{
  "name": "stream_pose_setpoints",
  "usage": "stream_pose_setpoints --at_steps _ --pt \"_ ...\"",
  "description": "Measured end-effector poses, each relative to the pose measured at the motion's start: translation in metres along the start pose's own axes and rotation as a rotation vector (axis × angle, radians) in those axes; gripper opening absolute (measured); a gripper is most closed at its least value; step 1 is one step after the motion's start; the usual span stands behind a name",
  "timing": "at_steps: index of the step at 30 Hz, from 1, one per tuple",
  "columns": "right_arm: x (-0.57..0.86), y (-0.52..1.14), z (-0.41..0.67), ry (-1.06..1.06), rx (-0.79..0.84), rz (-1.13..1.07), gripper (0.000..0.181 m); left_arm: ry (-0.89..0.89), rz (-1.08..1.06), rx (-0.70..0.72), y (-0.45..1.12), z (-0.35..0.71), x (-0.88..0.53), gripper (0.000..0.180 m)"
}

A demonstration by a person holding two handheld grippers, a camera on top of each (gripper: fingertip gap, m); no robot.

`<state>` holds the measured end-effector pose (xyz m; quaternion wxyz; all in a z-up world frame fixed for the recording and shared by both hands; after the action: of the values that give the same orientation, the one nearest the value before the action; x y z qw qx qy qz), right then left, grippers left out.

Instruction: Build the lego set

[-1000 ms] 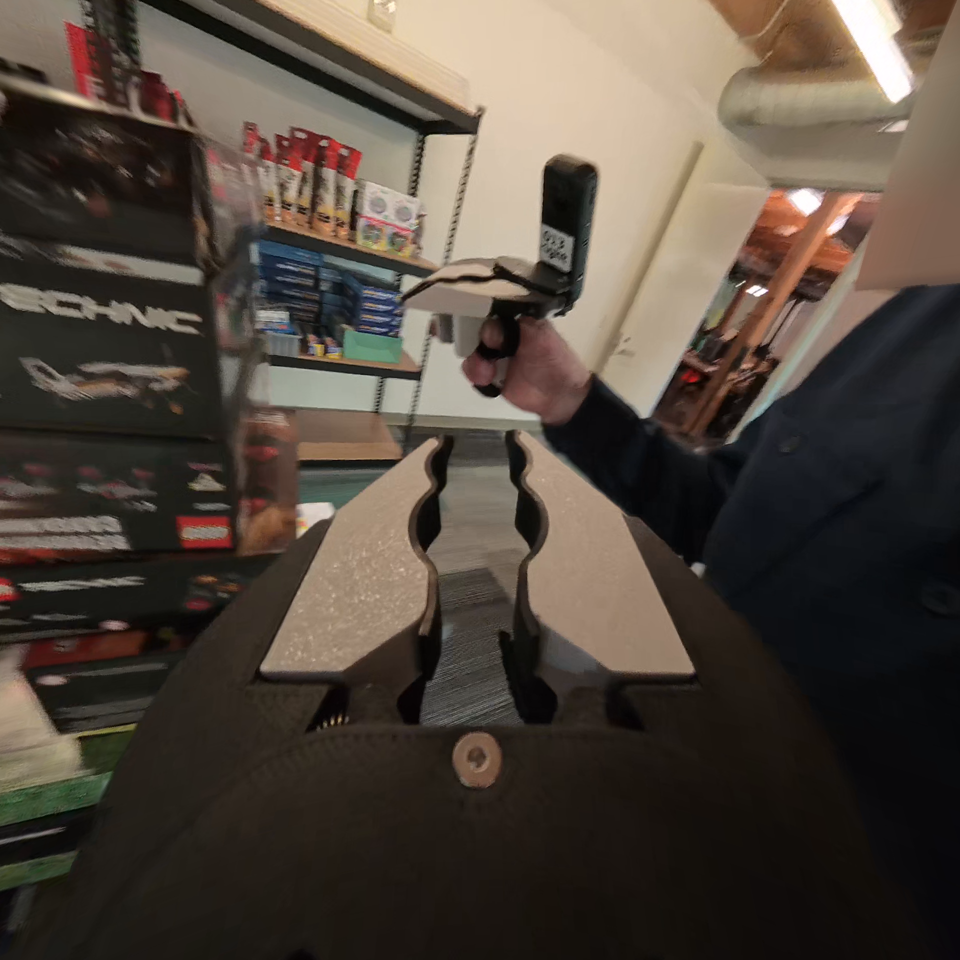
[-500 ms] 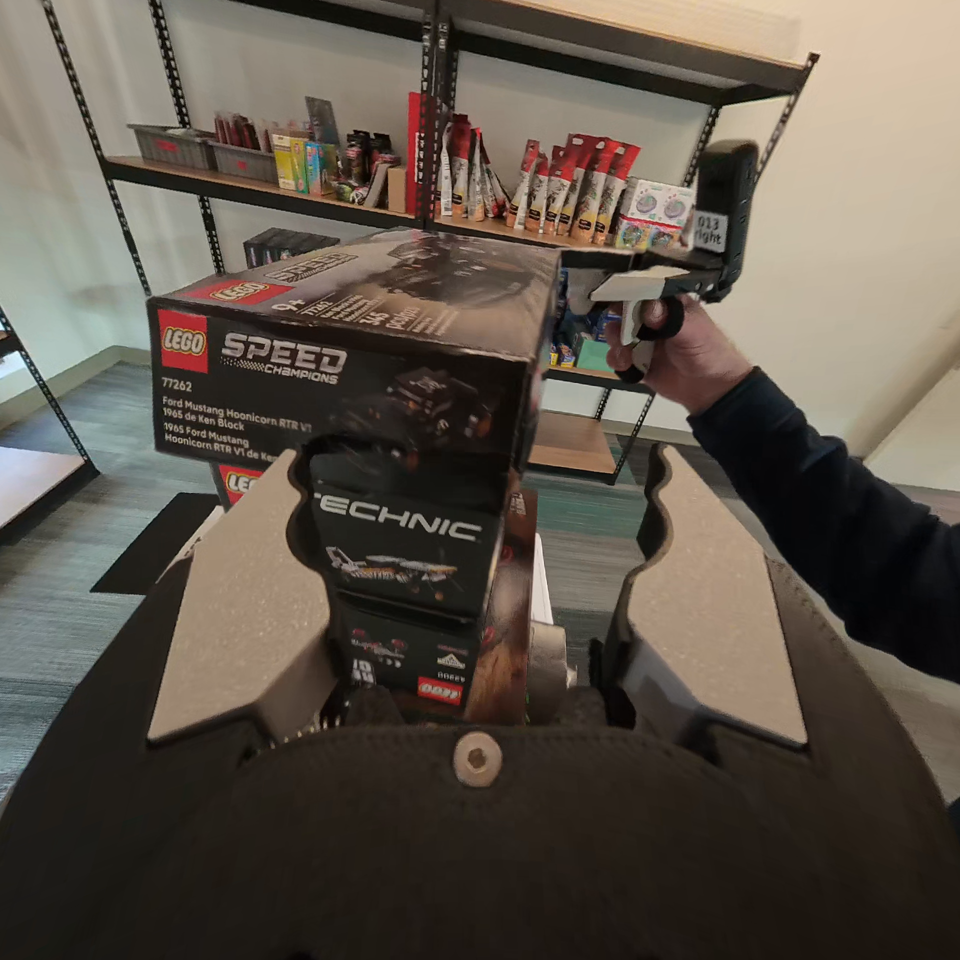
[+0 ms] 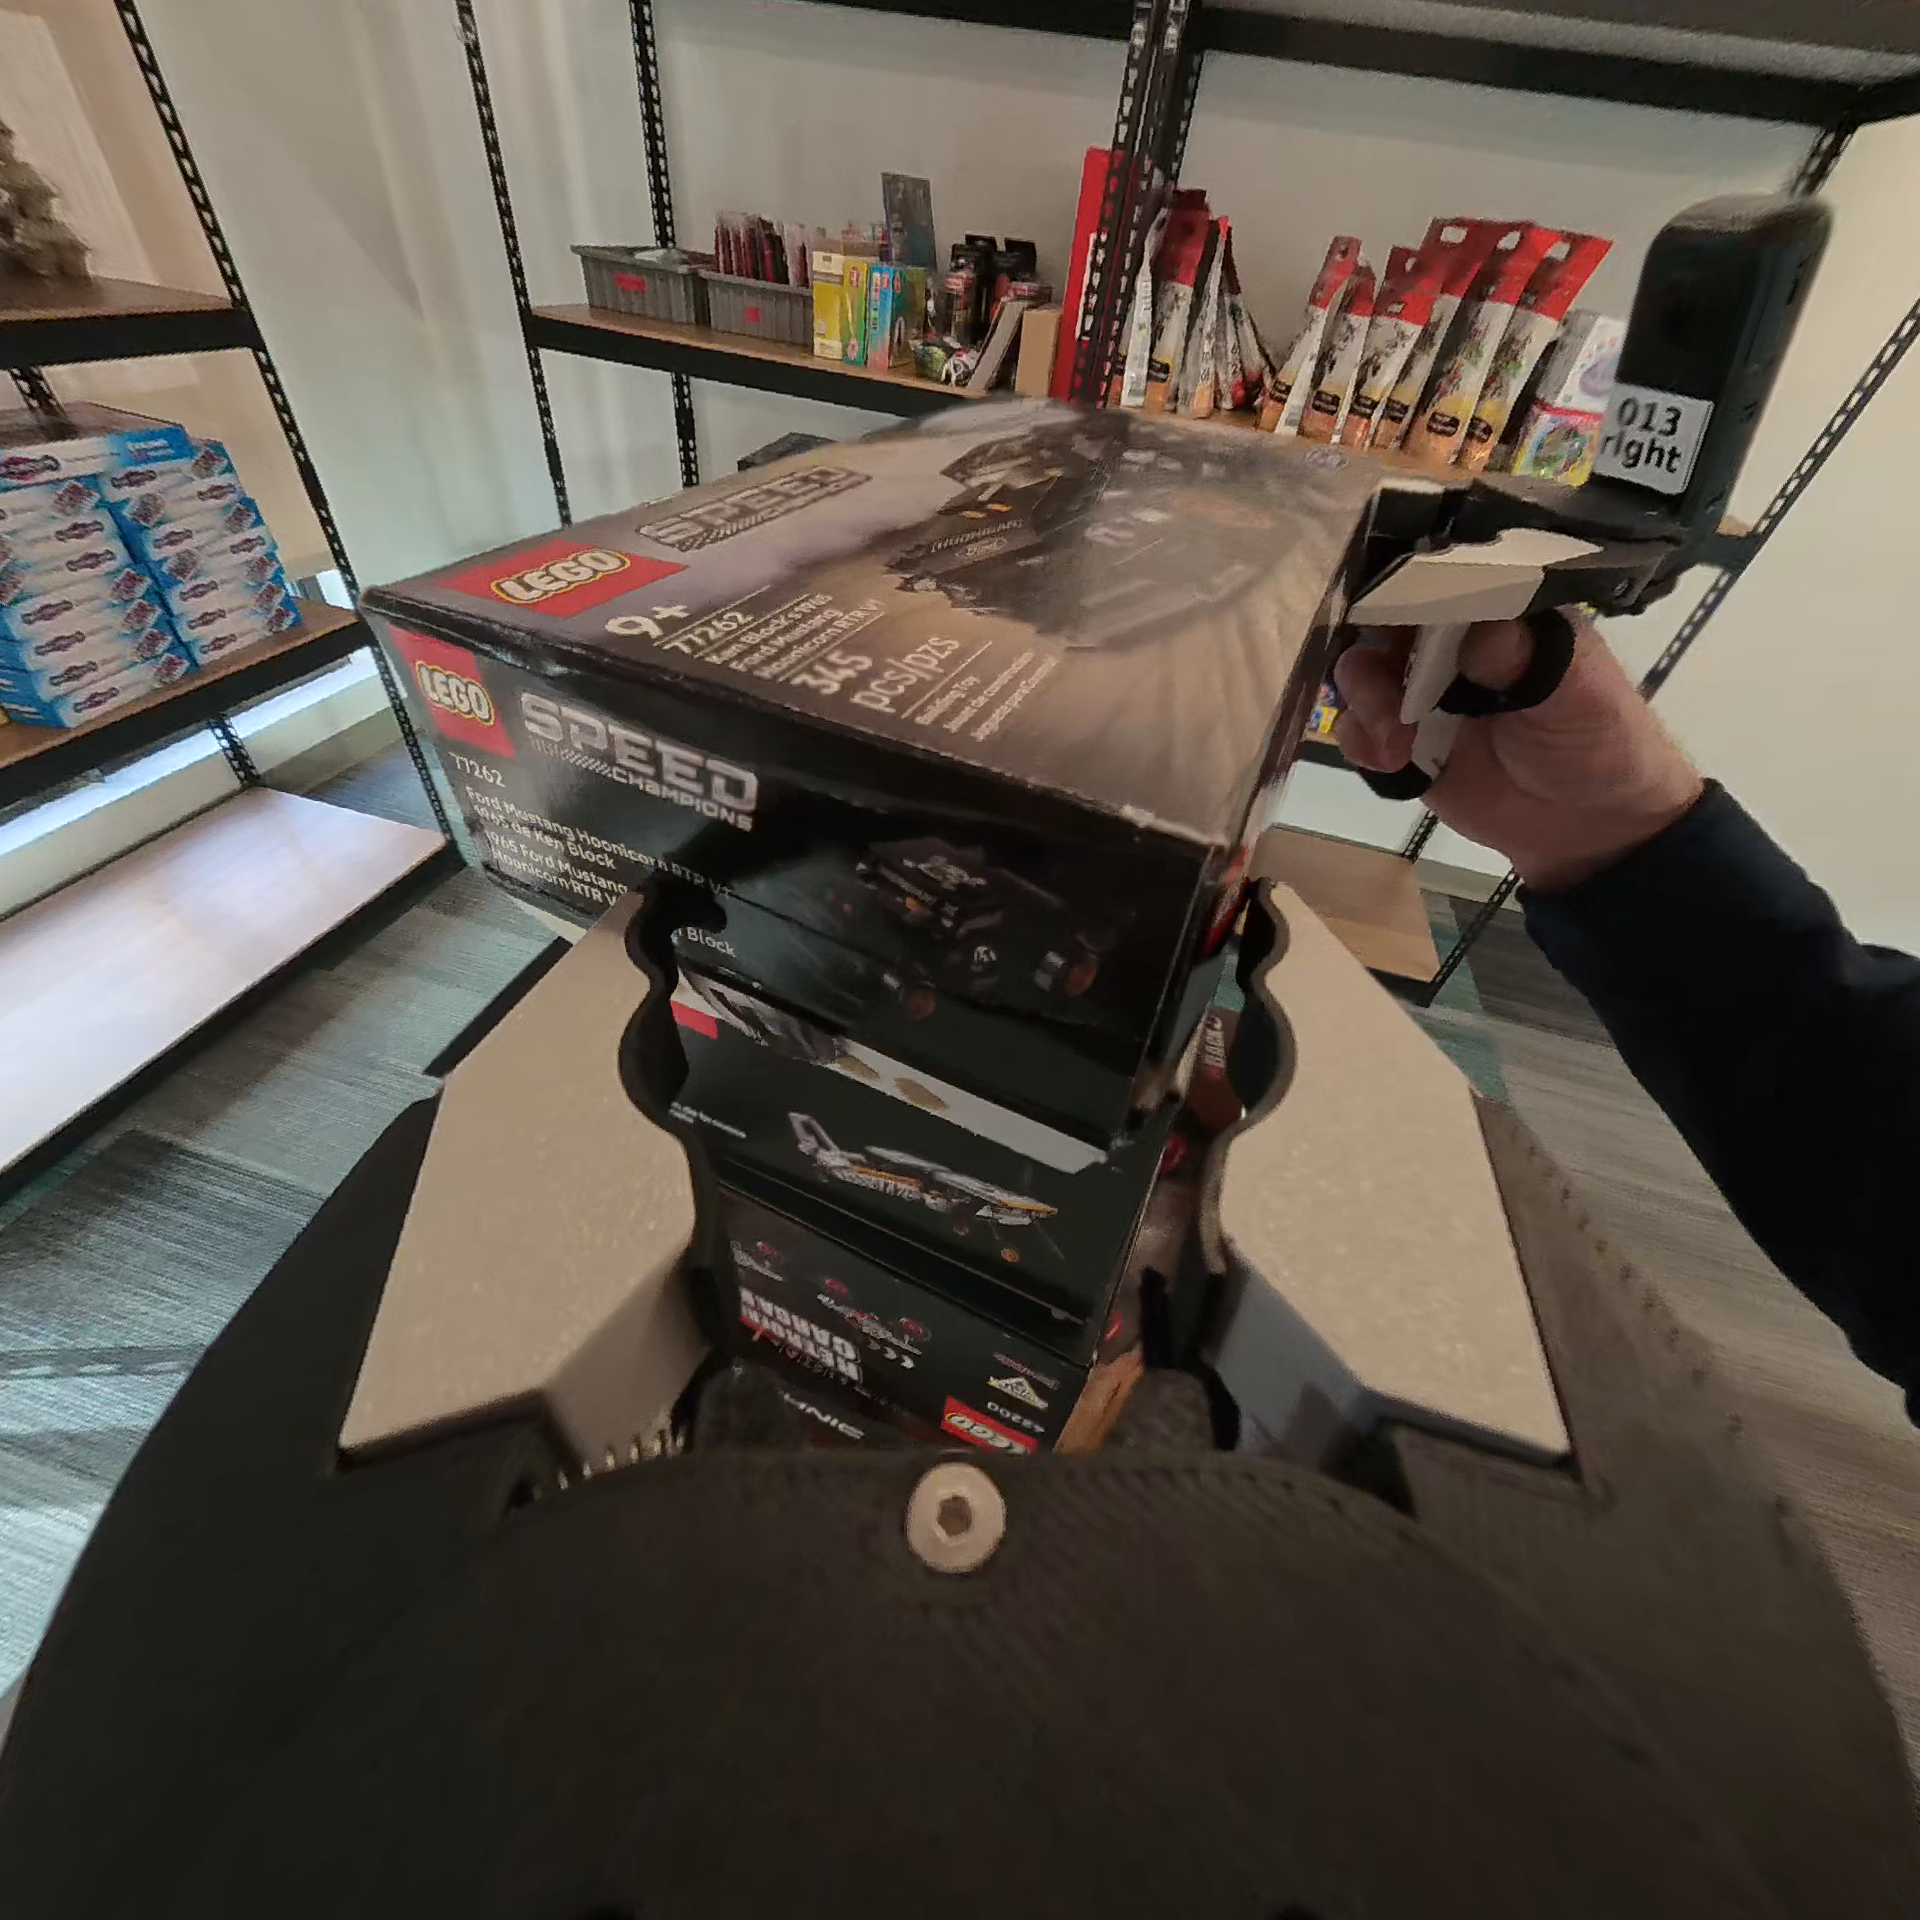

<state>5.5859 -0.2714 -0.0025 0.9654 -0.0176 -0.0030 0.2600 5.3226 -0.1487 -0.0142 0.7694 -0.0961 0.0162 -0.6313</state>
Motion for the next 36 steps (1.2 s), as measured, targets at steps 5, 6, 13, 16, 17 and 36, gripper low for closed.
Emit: stream_pose_setpoints --at_steps 5,6,13,16,17,36 --pt "-0.028 0.008 0.012 -0.055 0.009 -0.026 0.091 0.017 0.02 0.078 -0.022 0.003 -0.001 0.105" --pt "-0.035 0.01 0.015 -0.056 0.025 -0.023 0.09 0.01 0.016 0.115 -0.031 0.006 -0.002 0.105" --pt "-0.113 0.043 0.041 -0.149 0.1 -0.003 0.089 0.075 0.027 0.233 -0.119 0.012 -0.008 0.104" --pt "-0.158 0.071 0.044 -0.165 0.152 0.034 0.086 0.05 0.019 0.248 -0.17 -0.003 -0.023 0.104" --pt "-0.174 0.082 0.044 -0.169 0.163 0.048 0.085 0.044 0.019 0.255 -0.189 -0.011 -0.029 0.105" --pt "-0.371 0.319 -0.221 0.263 -0.206 0.223 0.079 -0.432 0.224 -0.144 -0.426 -0.309 -0.161 0.112"
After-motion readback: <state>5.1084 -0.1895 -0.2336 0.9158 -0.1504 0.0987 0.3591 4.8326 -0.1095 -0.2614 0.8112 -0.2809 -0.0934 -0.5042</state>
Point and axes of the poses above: each gripper's, where its closed fingertips meet, y out along the fingers, z out of its top, x = y × z across the jaws, the point moved 7 cm from there along -y, back along the fingers, and after that the axes turned 5 degrees about z, right-handed, at the moved point
